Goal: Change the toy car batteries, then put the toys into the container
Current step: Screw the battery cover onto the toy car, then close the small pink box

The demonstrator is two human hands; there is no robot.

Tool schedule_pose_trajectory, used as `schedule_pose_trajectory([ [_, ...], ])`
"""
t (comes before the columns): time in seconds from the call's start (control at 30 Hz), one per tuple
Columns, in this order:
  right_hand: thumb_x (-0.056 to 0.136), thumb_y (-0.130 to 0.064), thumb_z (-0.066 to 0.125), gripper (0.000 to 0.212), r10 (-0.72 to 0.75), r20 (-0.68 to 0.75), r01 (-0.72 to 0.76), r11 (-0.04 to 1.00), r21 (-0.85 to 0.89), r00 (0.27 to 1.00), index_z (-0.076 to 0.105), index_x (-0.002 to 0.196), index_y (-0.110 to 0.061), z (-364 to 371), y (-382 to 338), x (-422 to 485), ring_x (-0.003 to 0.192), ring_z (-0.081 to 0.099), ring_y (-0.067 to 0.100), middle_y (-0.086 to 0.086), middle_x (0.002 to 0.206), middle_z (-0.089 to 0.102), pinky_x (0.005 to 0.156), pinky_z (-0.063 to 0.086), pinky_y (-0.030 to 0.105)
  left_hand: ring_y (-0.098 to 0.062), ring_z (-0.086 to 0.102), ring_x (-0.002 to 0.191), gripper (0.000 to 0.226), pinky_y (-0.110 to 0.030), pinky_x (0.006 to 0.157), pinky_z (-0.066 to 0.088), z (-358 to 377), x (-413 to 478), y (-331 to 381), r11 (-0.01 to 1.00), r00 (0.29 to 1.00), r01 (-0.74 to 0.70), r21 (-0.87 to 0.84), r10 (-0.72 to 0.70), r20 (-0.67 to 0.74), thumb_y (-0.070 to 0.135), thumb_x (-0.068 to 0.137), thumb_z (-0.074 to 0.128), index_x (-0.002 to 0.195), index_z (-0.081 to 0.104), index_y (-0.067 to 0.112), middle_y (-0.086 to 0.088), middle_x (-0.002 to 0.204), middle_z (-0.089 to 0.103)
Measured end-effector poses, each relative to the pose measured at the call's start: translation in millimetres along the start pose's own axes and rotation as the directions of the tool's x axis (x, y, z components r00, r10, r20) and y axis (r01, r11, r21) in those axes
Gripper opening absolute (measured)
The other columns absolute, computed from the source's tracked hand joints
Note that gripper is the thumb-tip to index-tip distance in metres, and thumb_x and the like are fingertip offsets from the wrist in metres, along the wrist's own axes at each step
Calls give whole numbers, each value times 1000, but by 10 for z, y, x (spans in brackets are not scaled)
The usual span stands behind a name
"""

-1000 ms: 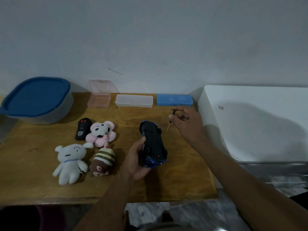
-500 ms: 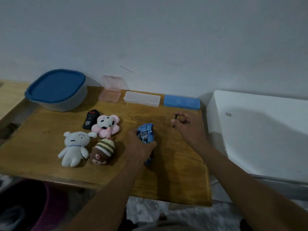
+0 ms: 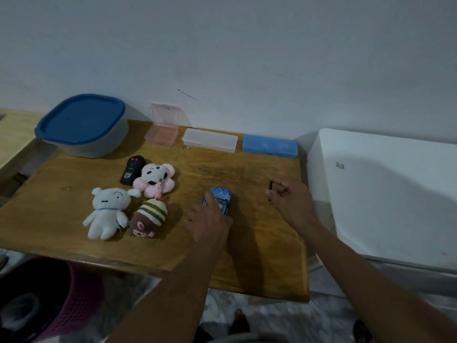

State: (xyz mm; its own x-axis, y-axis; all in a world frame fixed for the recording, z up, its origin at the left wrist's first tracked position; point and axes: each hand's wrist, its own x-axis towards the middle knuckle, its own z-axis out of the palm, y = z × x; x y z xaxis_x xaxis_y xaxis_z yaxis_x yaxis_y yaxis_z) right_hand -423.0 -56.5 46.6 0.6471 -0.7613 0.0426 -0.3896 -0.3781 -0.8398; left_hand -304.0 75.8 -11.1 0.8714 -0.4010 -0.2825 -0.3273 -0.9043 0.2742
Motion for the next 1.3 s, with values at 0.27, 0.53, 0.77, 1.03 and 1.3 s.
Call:
schedule_pose_trajectory([
  [0.27, 82, -9, 72, 45, -19, 80, 28, 994, -105, 997, 60, 125, -15, -16, -29, 34, 76, 56, -1, -8, 86, 63, 73, 48, 12, -37, 44, 124, 91, -51, 100, 40, -84, -20, 29, 999, 999, -35, 22, 34, 16, 61, 82, 57, 147, 5, 24, -22, 136, 42],
  [0.53, 83, -19, 71, 15, -123, 200, 188, 917, -351, 972, 73, 97, -15, 84, -267, 268, 77, 60, 7, -2, 88, 70, 70, 52, 22, -35, 41, 130, 71, -49, 102, 38, -568, 134, -99, 964, 965, -234, 122, 246, -93, 56, 91, 45, 145, 22, 16, -19, 143, 39],
  [0.77, 90, -18, 55, 16, -177, 273, 308, 755, -579, 946, 71, 94, -16, 375, -704, 519, 79, 62, 21, 5, 86, 68, 68, 51, 36, -36, 41, 126, 59, -48, 106, 34, -1079, 622, -411, 849, 860, -432, 305, 489, -143, 44, 93, 43, 142, 26, 17, -18, 139, 42],
  [1.03, 94, -25, 52, 19, -317, 184, 344, 580, -739, 930, 69, 102, -21, 1018, -1110, 847, 102, 53, 25, 2, 102, 62, 82, 41, 39, -35, 36, 132, 60, -50, 115, 24, -1512, 1346, -818, 751, 783, -520, 406, 609, -124, 43, 94, 42, 144, 27, 13, -18, 141, 40],
  [1.3, 56, -19, 89, 24, -292, 132, 256, 444, -859, 947, 68, 67, -25, 1764, -1528, 1198, 69, 61, 22, -3, 66, 64, 59, 50, 40, -33, 25, 141, 55, -49, 120, 12, -1789, 2128, -1188, 726, 761, -589, 355, 646, -59, 36, 97, 39, 144, 24, 11, -16, 150, 31],
])
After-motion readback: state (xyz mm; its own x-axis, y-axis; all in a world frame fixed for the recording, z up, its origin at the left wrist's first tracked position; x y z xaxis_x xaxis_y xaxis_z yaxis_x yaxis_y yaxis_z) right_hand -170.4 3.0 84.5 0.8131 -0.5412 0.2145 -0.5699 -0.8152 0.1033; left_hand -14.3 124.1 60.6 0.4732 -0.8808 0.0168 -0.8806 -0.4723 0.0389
